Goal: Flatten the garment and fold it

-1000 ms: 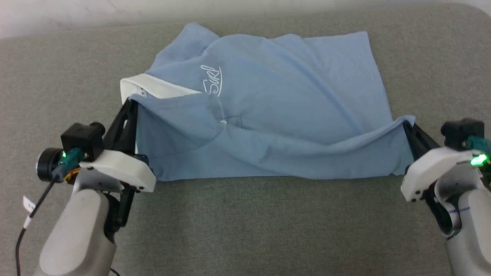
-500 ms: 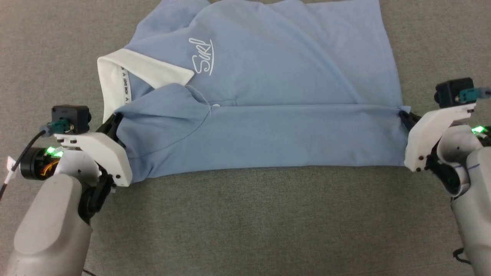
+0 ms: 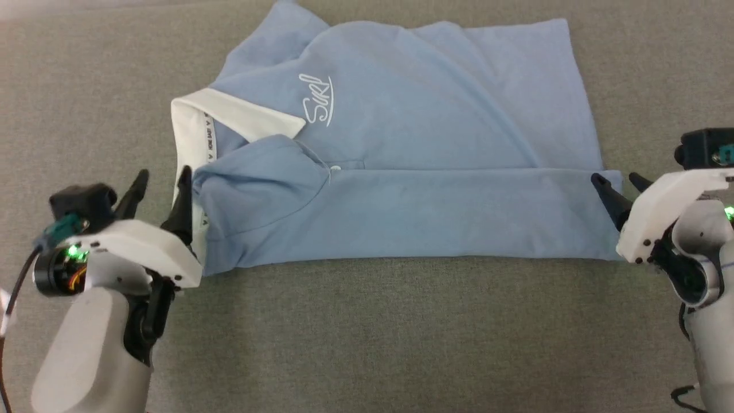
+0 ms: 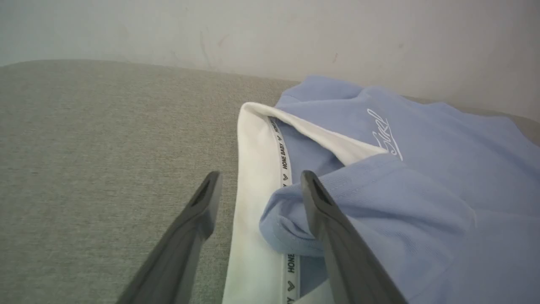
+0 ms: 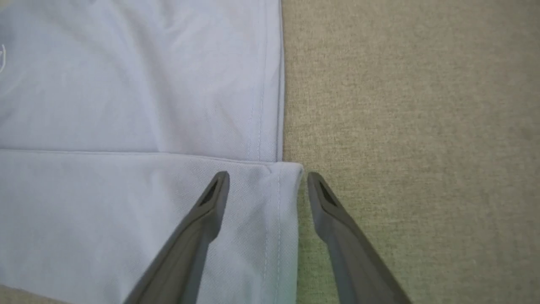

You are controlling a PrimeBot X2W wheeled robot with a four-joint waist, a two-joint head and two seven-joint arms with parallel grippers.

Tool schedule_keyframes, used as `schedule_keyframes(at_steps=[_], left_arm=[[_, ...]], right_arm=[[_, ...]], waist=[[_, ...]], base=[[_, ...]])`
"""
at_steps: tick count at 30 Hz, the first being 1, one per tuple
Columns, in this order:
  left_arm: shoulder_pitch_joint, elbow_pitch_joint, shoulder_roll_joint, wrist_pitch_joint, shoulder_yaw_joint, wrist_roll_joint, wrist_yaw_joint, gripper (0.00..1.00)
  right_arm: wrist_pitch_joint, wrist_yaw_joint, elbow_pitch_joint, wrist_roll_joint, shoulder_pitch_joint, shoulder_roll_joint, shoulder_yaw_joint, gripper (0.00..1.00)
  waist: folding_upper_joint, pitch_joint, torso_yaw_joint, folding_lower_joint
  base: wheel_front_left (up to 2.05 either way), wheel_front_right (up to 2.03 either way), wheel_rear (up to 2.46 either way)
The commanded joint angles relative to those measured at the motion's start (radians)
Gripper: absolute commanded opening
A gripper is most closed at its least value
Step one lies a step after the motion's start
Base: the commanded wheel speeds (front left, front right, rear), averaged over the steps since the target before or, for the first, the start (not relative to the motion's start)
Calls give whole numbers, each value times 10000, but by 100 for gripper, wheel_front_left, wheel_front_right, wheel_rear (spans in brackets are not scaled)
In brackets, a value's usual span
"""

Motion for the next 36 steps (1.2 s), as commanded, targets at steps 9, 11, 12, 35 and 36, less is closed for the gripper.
schedule_keyframes(at_steps=[9,11,12,35,36], left_arm=[[1723,-857,-769,-2402,232,422,619,100],[2098,-1126,-948,-2588,222,481,669,100],[2268,-1249,-1030,-2646,218,525,711,100],[2457,-354,-1187,1197,564,-399,2352,100],[2428,-367,-1144,1558,516,-523,2290,100]], right_arm=[[-3355,-19,-1540,-487,1670,445,-396,100],[-4082,-19,-1817,-672,2042,680,-474,100],[-4393,-19,-1923,-801,2204,790,-489,100],[-5867,-19,-2722,-1362,3447,2132,129,100],[-5840,-19,-2718,-1360,3436,2137,147,100]], waist=[[0,-906,82,0],[0,-973,21,0],[0,-994,-10,0],[0,-965,-880,0],[0,-954,-899,0]], base=[[0,0,0],[0,0,0],[0,0,0],[0,0,0],[0,0,0]])
